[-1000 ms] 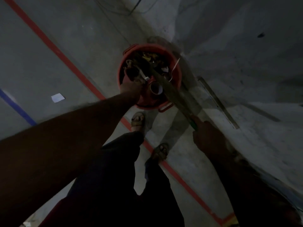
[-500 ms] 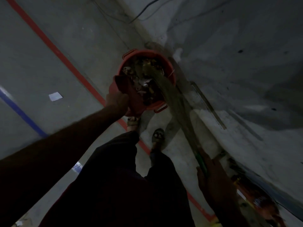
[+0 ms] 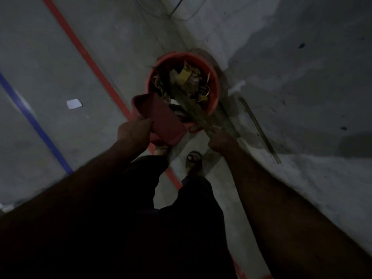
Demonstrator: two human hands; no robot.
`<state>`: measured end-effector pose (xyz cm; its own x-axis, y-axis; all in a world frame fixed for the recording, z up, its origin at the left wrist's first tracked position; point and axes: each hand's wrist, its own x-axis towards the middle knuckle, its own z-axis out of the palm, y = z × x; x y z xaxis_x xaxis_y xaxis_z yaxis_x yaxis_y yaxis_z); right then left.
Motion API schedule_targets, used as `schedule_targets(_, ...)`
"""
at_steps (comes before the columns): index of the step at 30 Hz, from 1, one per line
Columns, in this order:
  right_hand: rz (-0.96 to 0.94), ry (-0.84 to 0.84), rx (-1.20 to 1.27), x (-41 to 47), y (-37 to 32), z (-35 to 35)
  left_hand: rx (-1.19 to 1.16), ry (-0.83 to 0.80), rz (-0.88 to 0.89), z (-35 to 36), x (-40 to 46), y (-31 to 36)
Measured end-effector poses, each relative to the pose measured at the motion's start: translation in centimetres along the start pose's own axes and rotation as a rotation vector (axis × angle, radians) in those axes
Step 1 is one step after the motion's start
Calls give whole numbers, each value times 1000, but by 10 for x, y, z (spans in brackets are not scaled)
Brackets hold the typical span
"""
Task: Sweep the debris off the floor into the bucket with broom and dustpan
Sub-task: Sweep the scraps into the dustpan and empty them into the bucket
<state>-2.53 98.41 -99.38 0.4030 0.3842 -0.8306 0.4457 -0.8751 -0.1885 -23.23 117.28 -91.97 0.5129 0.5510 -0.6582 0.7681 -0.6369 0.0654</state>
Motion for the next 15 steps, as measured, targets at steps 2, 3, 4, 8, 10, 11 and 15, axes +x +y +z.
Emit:
schedule_targets(2,-73,6,57,-23,12,-3,-25,43,-10,10,-9,-1)
schedule_targets(3,-100,2,95,-34,23,-2,-21,70,0,15,-16,0)
schedule_targets(4,-124,-5,130,-51,29,-5,-34,83,-4,19,-22,1)
schedule_targets(8,-195,81,83,-129,63,-3,-43,125,-7,21,-45,4)
schedule_targets(10,-244,158,117,-157,82,2,-34,154,-6,22,-60,7)
schedule_targets(11,-250,176,123,-167,90,3,-31,169,-9,23,-67,7)
schedule_targets(15,-336,244,139,-207,106,-3,-25,221,-40,26,-99,12)
